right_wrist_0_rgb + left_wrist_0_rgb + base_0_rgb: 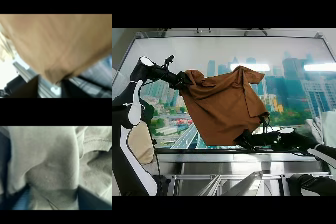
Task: Fold the shirts.
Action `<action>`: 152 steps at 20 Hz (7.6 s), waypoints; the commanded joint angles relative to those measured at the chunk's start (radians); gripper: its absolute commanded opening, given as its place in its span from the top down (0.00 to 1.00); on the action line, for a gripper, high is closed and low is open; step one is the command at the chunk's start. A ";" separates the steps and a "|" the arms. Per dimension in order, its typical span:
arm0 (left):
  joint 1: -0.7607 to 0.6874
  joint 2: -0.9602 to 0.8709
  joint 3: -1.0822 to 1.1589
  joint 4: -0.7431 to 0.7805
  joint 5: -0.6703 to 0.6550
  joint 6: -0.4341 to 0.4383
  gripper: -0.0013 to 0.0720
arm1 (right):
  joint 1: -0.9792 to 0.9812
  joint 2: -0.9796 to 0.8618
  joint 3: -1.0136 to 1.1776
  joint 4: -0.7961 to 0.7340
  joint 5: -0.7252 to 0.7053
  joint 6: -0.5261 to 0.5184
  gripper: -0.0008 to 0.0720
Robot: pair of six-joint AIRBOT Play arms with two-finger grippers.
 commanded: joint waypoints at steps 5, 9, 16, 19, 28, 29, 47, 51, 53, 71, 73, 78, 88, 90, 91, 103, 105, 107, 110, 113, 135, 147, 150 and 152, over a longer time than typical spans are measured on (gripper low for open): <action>0.051 0.042 0.024 -0.002 -0.092 -0.003 0.96 | -0.013 0.004 0.057 0.164 0.091 -0.205 0.96; 0.136 0.221 -0.089 -0.091 -0.156 0.006 0.96 | -0.282 0.275 0.062 0.101 0.261 -0.178 0.96; 0.196 0.807 -0.350 -0.893 -0.299 0.232 0.96 | -0.881 0.730 0.442 0.241 0.560 -0.198 0.96; 0.263 1.101 -0.332 -0.966 -0.246 0.253 0.96 | -1.088 0.835 0.665 0.335 0.552 -0.197 0.96; 0.526 1.313 -0.183 -0.647 -0.143 0.251 0.95 | -1.065 0.823 0.774 -0.115 0.524 0.002 0.96; 0.458 1.261 -0.187 -0.586 -0.168 0.241 0.95 | -1.025 0.812 0.725 -0.153 0.509 0.002 0.96; 0.088 0.219 0.031 0.127 -0.075 -0.056 0.60 | -0.807 0.072 0.567 -0.103 -0.013 -0.465 0.40; 0.143 0.386 -0.302 0.130 -0.164 -0.048 0.60 | -0.990 0.082 0.570 -0.613 0.176 -0.130 0.40; 0.143 0.487 -0.523 0.129 -0.149 0.000 0.60 | -1.056 0.081 0.569 -0.872 0.300 -0.029 0.40; 0.104 0.862 -1.232 -0.026 0.128 0.166 0.59 | -0.881 -0.173 0.357 -0.756 0.378 -0.108 0.50; 0.104 0.852 -1.242 -0.037 0.186 0.171 0.59 | -0.853 -0.182 0.364 -0.666 0.364 -0.148 0.80; 0.102 0.722 -1.240 -0.094 0.243 0.177 0.59 | -0.849 -0.161 0.389 -0.607 0.365 -0.156 0.96; -0.110 0.419 -1.016 -0.184 0.165 0.192 0.71 | -0.848 -0.154 0.390 -0.554 0.417 -0.156 0.96; -0.139 0.400 -0.961 -0.176 0.084 0.195 0.96 | -0.851 -0.141 0.390 -0.555 0.464 -0.156 0.96; -0.134 0.404 -0.944 -0.175 0.035 0.195 0.96 | -0.866 -0.122 0.391 -0.554 0.487 -0.149 0.96; 0.369 1.108 -0.936 -1.268 -0.447 0.349 0.96 | -1.192 0.514 0.494 0.307 0.692 -0.156 0.96; 0.475 1.208 -0.803 -1.505 -0.444 0.349 0.95 | -1.221 0.633 0.605 0.457 0.605 -0.176 0.96; 0.602 1.265 -0.668 -1.599 -0.444 0.341 0.95 | -1.263 0.713 0.729 0.469 0.527 -0.176 0.96; 0.746 1.301 -0.533 -1.589 -0.443 0.300 0.95 | -1.279 0.748 0.882 0.399 0.488 -0.173 0.96; 0.697 1.249 -0.489 -1.401 -0.439 0.254 0.95 | -1.266 0.745 0.916 0.172 0.488 -0.101 0.96; 0.121 -0.023 -0.019 -0.344 -0.106 0.116 0.97 | -0.734 -0.476 0.745 0.031 0.171 -0.435 0.96; 0.115 -0.035 -0.042 -0.068 -0.268 0.049 0.97 | -0.813 -0.477 0.753 -0.391 0.245 -0.308 0.96; 0.117 -0.034 -0.062 -0.068 -0.305 0.009 0.81 | -0.819 -0.465 0.757 -0.400 0.298 -0.308 0.70; 0.138 -0.017 -0.061 -0.060 -0.329 -0.056 0.69 | -0.848 -0.435 0.766 -0.486 0.349 -0.245 0.66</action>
